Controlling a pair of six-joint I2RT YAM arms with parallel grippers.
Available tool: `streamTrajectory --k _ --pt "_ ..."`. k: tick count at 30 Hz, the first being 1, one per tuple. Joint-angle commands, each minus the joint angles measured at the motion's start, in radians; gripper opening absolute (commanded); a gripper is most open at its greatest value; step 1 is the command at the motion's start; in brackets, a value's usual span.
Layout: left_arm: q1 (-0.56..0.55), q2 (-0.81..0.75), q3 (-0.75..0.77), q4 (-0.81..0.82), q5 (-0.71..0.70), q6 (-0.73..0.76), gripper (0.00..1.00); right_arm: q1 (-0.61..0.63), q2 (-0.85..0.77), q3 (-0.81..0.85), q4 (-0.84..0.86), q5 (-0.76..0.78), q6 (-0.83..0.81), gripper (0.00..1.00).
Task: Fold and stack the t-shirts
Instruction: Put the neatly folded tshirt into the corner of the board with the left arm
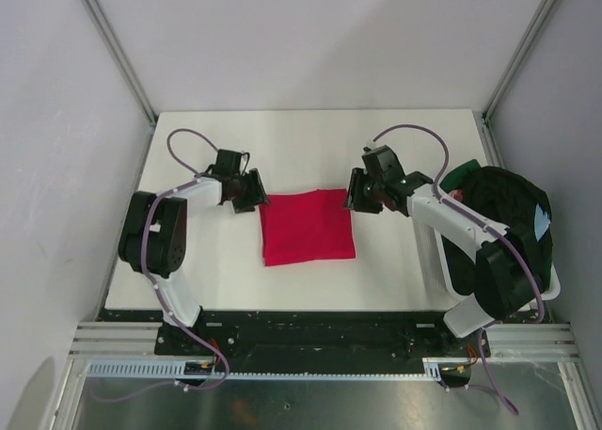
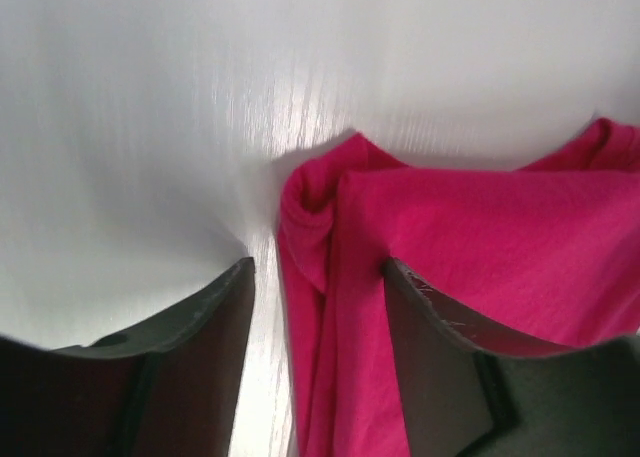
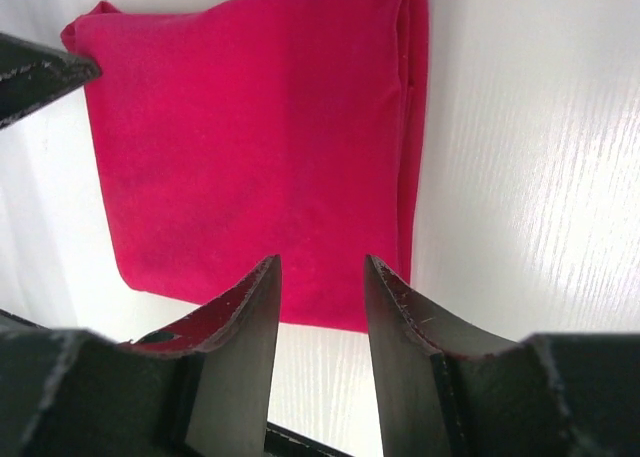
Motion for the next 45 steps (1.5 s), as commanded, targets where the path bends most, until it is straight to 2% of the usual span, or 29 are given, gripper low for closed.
streamTrajectory --k 1,10,15,21,27,40,45 --pt "-0.005 0.044 0.061 0.008 -0.028 0.050 0.55 0.025 -0.064 -0.015 -0.014 0.040 0.021 0.43" --pt "-0.028 0.041 0.068 -0.024 -0.137 0.061 0.19 0.029 -0.093 -0.021 -0.013 0.041 0.024 0.42" --pt "-0.028 0.034 0.160 -0.098 -0.295 0.111 0.02 0.028 -0.109 -0.021 -0.021 0.036 0.021 0.41" --pt "-0.020 0.092 0.321 -0.160 -0.479 0.197 0.00 0.031 -0.129 -0.021 -0.044 0.037 0.008 0.41" --pt "0.029 0.208 0.496 -0.191 -0.575 0.265 0.00 0.029 -0.153 -0.021 -0.063 0.035 -0.008 0.40" --pt "0.197 0.425 0.822 -0.201 -0.690 0.415 0.00 0.038 -0.182 -0.021 -0.123 0.028 -0.043 0.39" --pt "0.253 0.520 0.996 -0.200 -0.717 0.478 0.00 0.039 -0.186 -0.021 -0.131 0.016 -0.061 0.40"
